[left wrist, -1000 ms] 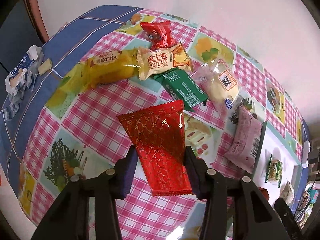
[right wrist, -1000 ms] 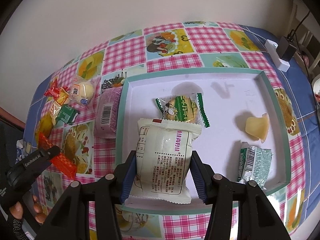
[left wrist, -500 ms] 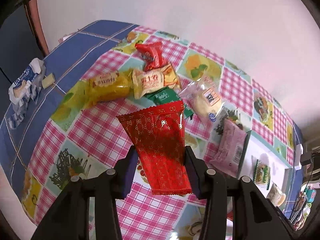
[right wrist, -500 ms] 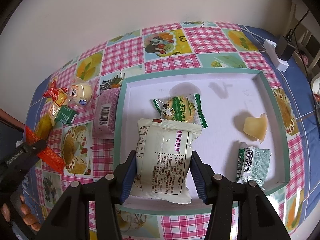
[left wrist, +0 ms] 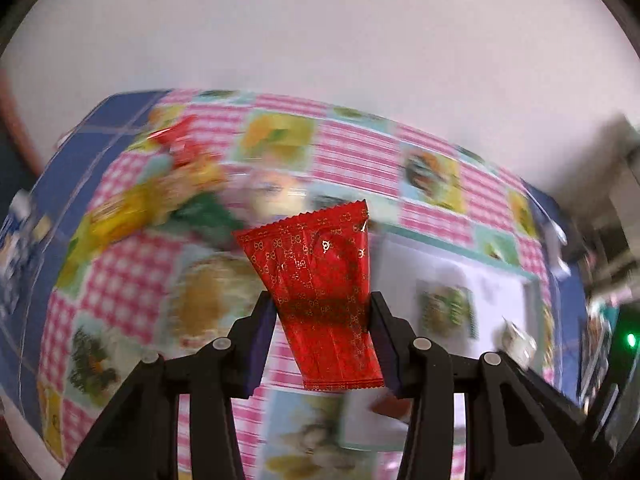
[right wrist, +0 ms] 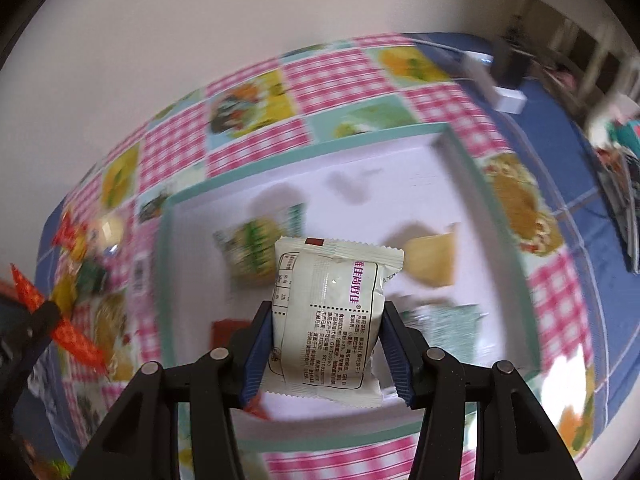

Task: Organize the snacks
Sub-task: 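Carry the white bun and red wafer pack over the white tray with both tools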

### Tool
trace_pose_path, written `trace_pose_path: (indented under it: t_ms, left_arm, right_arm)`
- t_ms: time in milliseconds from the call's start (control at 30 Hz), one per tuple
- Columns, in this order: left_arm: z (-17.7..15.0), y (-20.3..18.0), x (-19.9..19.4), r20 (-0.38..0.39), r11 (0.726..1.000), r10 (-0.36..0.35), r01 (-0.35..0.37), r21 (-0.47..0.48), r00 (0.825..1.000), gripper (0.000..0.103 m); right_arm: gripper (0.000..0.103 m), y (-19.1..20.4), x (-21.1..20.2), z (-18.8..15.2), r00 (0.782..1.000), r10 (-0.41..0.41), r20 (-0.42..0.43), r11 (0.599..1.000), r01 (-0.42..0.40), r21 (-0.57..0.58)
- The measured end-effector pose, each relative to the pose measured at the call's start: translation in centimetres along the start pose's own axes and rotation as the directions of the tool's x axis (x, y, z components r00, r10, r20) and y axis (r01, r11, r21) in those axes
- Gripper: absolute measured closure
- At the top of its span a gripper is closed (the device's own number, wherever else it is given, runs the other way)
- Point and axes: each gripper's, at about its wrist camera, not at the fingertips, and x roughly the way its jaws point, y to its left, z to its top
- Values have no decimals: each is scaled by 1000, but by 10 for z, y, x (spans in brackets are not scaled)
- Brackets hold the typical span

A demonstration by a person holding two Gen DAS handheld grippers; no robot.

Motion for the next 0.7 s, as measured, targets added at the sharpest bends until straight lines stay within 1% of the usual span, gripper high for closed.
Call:
trace_pose_path:
  t_ms: [100,200,267,533,700]
  left_arm:
    - [-2,-41,6,-14,995,-33,34,95,999,55]
    - [-2,-70,18,-31,986,-32,37,165,999,55]
    - [0,-81,28,-44,982,-20,28,187,999,55]
    - [10,-91,74,-83,983,15,1,182,996,55]
    - [11,-91,85,-73,985,5,8,171,997,55]
  right_arm:
    - [48,-14,0,7,1000,8,13,1000,-9,30]
    - [48,-21,1,13,1000,18,26,999,-19,44]
    - [48,-24,3,16,999,16,30,999,-18,50]
    - [48,-31,14,27,999,11,43,999,-13,51]
    - [48,-30,21,34,999,13,40,999,-15,52]
